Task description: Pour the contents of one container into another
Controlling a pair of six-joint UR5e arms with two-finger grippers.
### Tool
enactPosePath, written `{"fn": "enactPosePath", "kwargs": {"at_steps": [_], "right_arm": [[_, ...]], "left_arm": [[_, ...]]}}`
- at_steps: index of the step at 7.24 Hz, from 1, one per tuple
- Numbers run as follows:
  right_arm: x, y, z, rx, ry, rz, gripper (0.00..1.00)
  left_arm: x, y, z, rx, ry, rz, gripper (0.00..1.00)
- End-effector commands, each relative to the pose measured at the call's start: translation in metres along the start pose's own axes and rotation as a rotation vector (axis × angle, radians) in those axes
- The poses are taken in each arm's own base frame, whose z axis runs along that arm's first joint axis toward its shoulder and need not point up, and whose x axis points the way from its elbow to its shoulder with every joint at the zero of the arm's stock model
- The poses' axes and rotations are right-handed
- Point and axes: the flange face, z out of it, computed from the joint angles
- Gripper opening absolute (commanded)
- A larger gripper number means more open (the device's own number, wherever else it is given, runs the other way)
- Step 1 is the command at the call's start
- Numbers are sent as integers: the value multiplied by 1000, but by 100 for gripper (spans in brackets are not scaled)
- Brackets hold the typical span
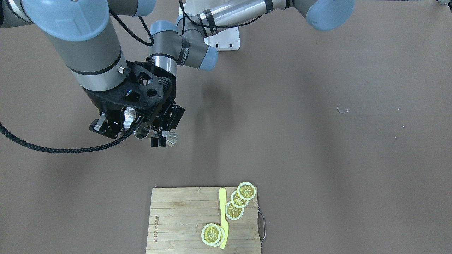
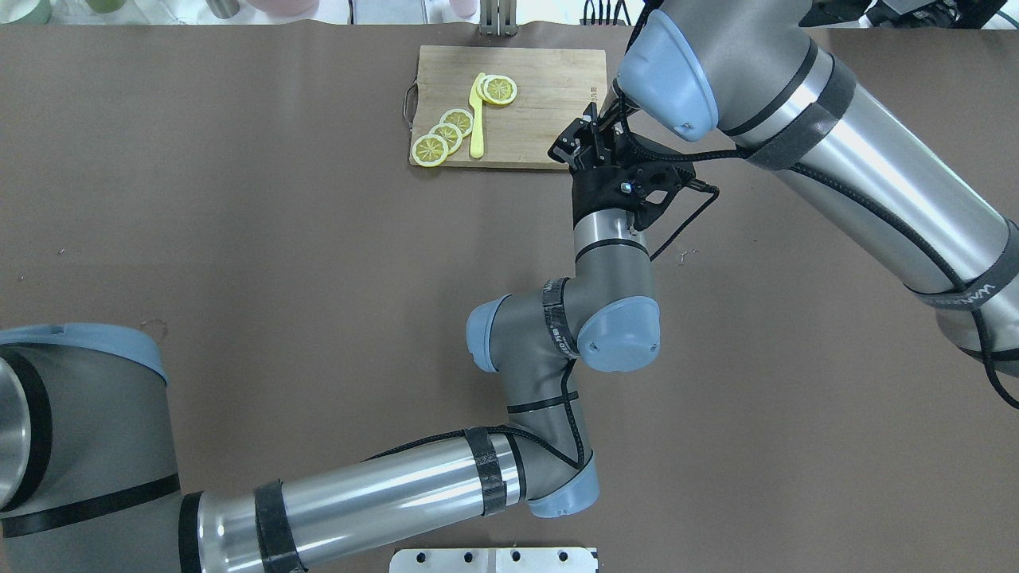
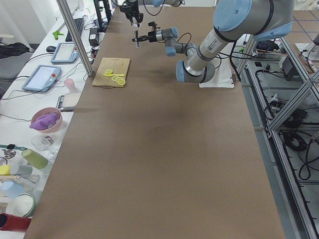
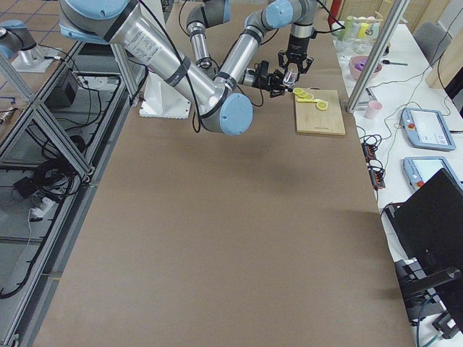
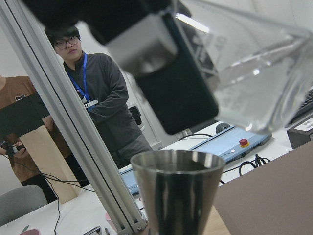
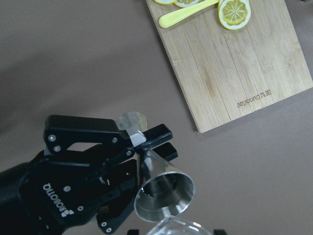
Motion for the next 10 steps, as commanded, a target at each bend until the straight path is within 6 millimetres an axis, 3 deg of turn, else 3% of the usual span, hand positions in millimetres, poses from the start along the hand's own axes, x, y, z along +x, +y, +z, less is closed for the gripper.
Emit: {"fn": "enactPosePath", "kwargs": {"at_steps": [1, 6, 8, 10], "right_arm": [[-6, -5, -6, -32, -2, -16, 0], [-13, -8, 1, -74, 9, -30, 0], [-8, -29, -5, -120, -13, -53, 0], [-5, -27, 0, -134, -2, -57, 0]], "left_arm": [[0, -1, 0, 0, 2, -2, 0], [-2, -2, 1, 2, -1, -4, 0], [-2, -3, 1, 2, 0, -5, 0], [-3, -2, 1, 2, 0, -5, 0]]}}
